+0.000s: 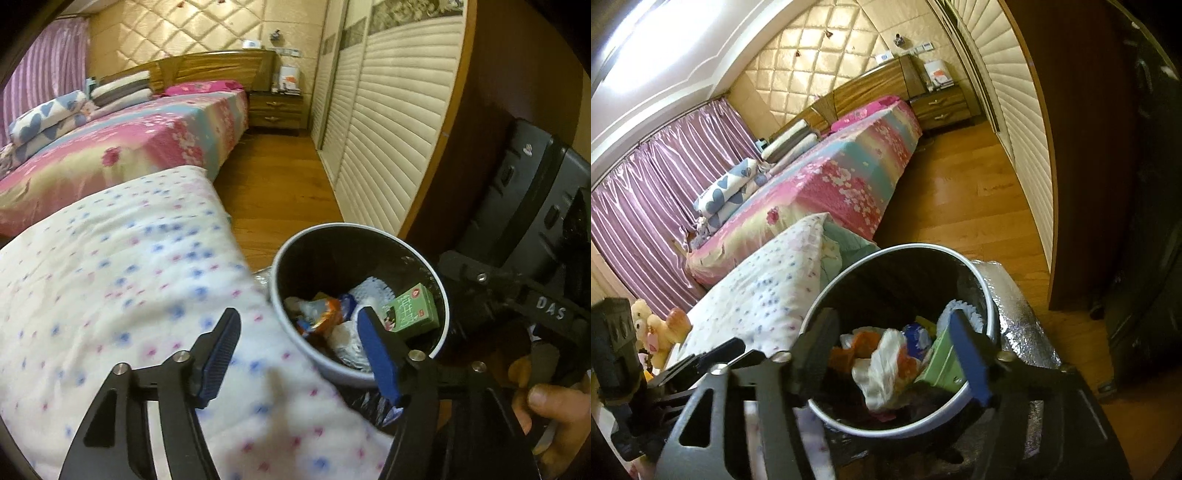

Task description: Collect trash

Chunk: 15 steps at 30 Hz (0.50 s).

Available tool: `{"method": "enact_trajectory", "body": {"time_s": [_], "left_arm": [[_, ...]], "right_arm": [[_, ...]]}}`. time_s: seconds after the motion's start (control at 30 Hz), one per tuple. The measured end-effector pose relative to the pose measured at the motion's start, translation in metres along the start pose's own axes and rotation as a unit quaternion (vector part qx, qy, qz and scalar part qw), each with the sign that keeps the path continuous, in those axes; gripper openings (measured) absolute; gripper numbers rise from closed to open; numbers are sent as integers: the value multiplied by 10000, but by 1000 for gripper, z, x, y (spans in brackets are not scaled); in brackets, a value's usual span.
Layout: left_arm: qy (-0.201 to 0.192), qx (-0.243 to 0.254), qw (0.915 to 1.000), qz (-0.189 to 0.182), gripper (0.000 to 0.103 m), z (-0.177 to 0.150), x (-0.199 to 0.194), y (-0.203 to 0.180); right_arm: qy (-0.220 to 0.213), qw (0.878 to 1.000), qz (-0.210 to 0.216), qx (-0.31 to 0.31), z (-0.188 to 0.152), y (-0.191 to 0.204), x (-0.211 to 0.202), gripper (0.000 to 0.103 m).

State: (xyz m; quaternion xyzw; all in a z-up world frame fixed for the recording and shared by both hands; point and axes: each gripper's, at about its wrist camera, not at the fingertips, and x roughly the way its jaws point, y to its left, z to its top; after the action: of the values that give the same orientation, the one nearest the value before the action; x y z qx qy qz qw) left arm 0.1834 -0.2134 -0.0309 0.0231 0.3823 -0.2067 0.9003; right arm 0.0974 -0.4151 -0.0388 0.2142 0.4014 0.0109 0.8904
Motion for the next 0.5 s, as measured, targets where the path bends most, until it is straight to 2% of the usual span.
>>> {"method": "enact_trajectory", "body": {"time_s": [0.1,0.3,0.5], "left_arm": [[-180,-121,9997,130,79,-14,-23,4],[-490,-348,9976,351,85,-48,-65,10],[-993,-373,9920,681,89,-84,-107,12]], "right_arm": [[-131,9999,25,-57,-6,11,-9,78],[-312,9992,-22,-252,-28,33,-30,94],[-526,9962,-104,-690,-52,60,-48,95]]}}
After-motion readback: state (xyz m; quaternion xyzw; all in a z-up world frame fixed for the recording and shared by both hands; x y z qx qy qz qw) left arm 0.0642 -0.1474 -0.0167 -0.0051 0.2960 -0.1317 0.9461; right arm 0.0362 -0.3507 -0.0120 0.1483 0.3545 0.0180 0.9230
